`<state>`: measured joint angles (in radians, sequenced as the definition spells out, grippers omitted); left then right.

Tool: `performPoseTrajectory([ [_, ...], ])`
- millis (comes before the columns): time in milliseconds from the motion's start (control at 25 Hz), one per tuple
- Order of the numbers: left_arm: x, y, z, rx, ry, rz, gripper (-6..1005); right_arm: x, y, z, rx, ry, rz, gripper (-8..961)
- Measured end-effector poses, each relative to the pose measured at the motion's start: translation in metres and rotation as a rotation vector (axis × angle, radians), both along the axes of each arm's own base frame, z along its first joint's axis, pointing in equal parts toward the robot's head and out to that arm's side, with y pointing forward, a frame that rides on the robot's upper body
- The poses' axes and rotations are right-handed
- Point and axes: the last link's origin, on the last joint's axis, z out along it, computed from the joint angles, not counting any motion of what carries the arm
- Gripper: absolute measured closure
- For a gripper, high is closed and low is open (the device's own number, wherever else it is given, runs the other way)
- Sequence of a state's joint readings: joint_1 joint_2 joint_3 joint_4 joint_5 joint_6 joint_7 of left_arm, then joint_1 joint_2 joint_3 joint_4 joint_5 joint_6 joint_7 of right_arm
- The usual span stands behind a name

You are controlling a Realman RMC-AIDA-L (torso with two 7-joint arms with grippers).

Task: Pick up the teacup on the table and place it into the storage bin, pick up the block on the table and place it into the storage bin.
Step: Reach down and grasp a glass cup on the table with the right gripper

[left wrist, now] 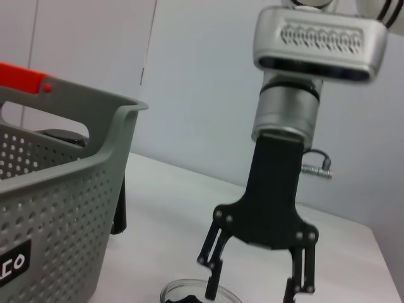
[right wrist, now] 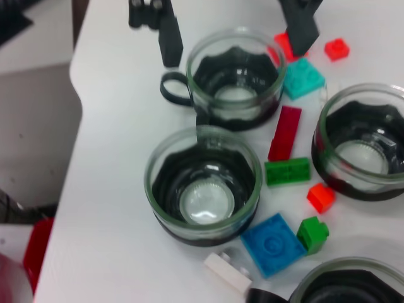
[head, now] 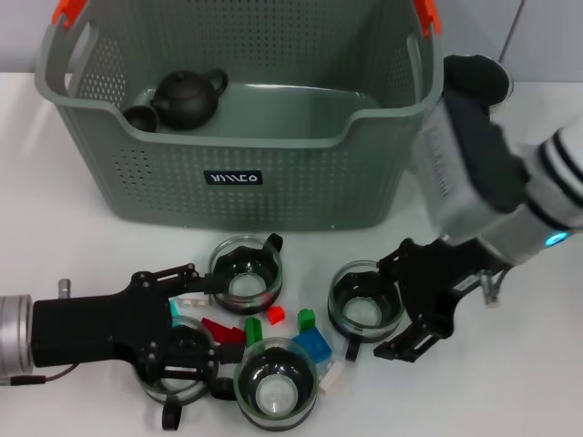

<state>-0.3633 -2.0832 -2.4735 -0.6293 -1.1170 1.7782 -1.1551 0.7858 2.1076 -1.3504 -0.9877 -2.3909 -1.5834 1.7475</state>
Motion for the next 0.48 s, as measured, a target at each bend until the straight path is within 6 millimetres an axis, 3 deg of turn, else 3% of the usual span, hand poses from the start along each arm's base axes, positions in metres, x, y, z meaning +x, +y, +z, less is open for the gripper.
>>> performPoseTrajectory([
  [480,-0.002,-0.001,-0.001,0.006,-0.001,0.012,79,-0.001,-0.008,-0.032,0.01,-0.118,0.09,198],
])
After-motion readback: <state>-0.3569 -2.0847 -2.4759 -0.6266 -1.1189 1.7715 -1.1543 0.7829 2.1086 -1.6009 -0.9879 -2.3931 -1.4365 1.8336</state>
